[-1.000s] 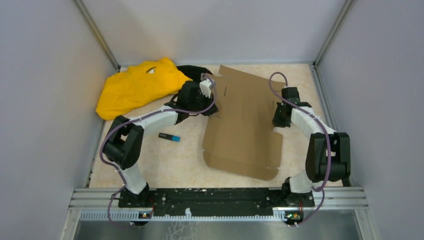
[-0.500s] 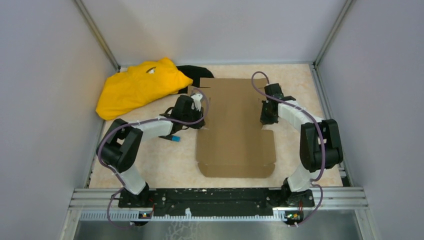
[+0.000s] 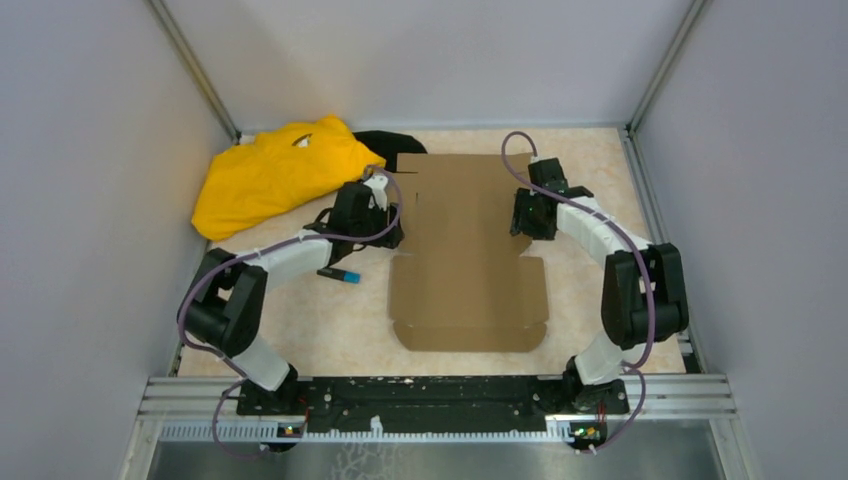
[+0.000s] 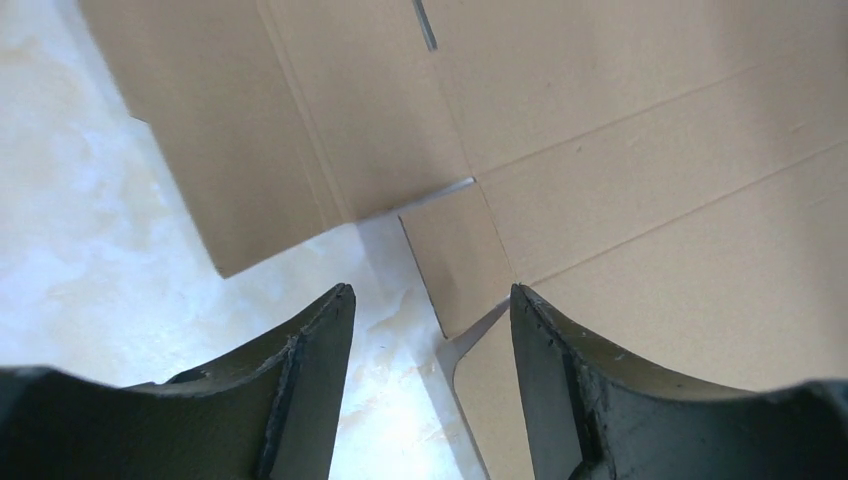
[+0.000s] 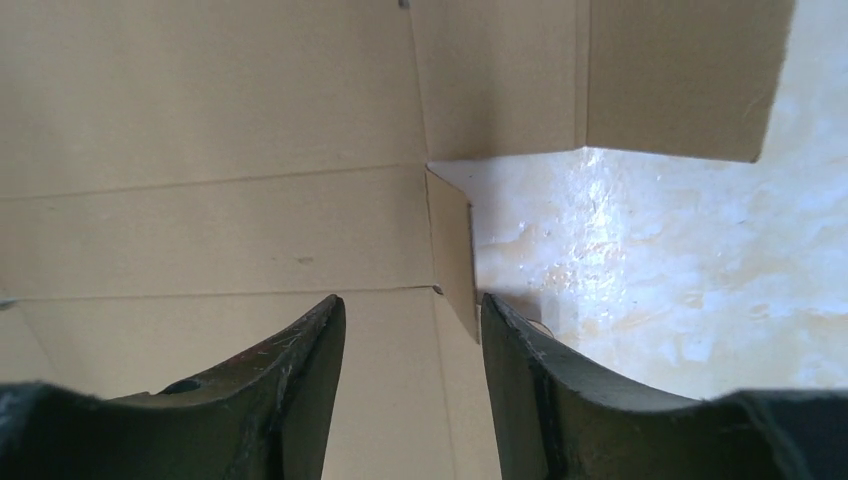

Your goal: Fold the paper box

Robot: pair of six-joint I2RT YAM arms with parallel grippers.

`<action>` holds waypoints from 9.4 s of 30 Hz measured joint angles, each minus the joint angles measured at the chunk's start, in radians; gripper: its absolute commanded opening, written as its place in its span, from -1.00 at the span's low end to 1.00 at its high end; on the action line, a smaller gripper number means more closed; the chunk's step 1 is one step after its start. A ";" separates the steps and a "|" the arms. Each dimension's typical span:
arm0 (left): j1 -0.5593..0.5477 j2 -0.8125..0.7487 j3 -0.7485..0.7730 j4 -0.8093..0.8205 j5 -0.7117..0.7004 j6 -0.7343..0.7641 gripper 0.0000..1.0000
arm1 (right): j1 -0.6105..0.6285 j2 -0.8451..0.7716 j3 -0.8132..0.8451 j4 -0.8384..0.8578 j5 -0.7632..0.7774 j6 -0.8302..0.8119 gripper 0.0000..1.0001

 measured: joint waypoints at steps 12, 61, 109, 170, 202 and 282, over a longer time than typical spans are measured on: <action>0.054 -0.047 0.057 -0.126 -0.053 -0.047 0.98 | -0.114 -0.097 -0.016 0.011 -0.009 0.005 0.93; 0.014 0.153 0.172 -0.162 0.077 -0.163 0.06 | -0.085 -0.008 -0.069 0.055 -0.001 0.010 -0.57; -0.153 0.393 0.473 -0.298 -0.145 -0.173 0.26 | 0.090 0.201 0.059 0.098 0.108 0.003 -0.54; 0.187 0.644 1.088 -0.573 -0.045 -0.041 -0.48 | -0.223 0.626 0.931 -0.170 -0.211 0.004 -0.34; 0.279 0.788 1.196 -0.526 -0.112 -0.022 -0.41 | -0.250 0.879 1.140 -0.143 -0.183 -0.026 -0.34; 0.250 0.800 1.167 -0.475 -0.119 -0.003 -0.42 | -0.001 0.777 1.054 -0.066 -0.137 -0.150 -0.26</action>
